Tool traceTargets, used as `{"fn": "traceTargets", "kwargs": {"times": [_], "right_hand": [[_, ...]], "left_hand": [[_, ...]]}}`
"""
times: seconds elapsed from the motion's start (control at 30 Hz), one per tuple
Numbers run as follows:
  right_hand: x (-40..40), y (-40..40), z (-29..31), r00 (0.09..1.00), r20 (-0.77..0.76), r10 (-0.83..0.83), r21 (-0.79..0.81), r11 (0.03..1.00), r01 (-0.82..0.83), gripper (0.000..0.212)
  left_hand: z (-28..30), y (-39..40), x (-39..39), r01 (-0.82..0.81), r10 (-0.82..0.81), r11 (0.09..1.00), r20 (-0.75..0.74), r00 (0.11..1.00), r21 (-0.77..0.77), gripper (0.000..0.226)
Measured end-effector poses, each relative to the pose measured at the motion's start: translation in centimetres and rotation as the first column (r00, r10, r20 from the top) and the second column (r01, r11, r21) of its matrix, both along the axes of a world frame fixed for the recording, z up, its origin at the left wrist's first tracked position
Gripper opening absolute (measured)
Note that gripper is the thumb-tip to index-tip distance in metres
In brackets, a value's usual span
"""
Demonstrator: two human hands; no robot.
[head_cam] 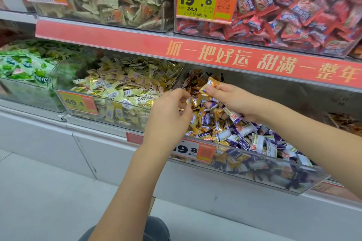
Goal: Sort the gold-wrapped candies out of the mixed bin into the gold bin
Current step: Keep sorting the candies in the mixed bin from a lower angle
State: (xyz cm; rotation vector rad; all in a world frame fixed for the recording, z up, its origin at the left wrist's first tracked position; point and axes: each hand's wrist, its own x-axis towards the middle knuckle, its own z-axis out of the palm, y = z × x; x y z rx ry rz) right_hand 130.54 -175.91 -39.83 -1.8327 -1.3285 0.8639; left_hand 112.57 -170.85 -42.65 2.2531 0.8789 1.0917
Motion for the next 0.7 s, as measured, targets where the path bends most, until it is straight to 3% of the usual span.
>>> {"fn": "traceTargets", "kwargs": {"times": [0.07,0.17,0.3,0.37,0.57,0.7], "right_hand": [[0.1,-0.1,-0.3,0.981,-0.183,-0.064,0.002,0.998,0.065,0.040],[-0.6,0.1,-0.5,0.857,-0.499,-0.128,0.000,0.989,0.147,0.027],[-1.0,0.3,-0.1,0.684,-0.708,-0.178,-0.029,0.974,0.224,0.018],[-0.8,0.3,0.2,0.614,-0.762,-0.208,-0.062,0.966,0.251,0.018],[-0.9,0.2,-0.1,0.567,-0.800,-0.194,-0.065,0.969,0.240,0.026],[-1.0,0.6,-0.6,0.508,-0.831,-0.225,-0.077,0.952,0.296,0.024]], "left_hand": [[0.0,-0.3,0.8,0.084,-0.084,0.985,0.002,0.996,-0.148,0.030],[-0.3,-0.5,1.6,0.148,-0.147,0.942,0.026,0.989,-0.301,0.044],[-0.8,-0.2,2.4,0.121,-0.130,0.914,0.001,0.991,-0.386,0.045],[-0.9,0.1,2.6,0.115,-0.122,0.893,0.012,0.992,-0.435,0.044],[-0.5,0.1,2.9,0.191,-0.164,0.830,0.098,0.982,-0.524,0.061],[-0.6,0.1,3.0,0.203,-0.179,0.841,0.096,0.979,-0.502,0.063]]}}
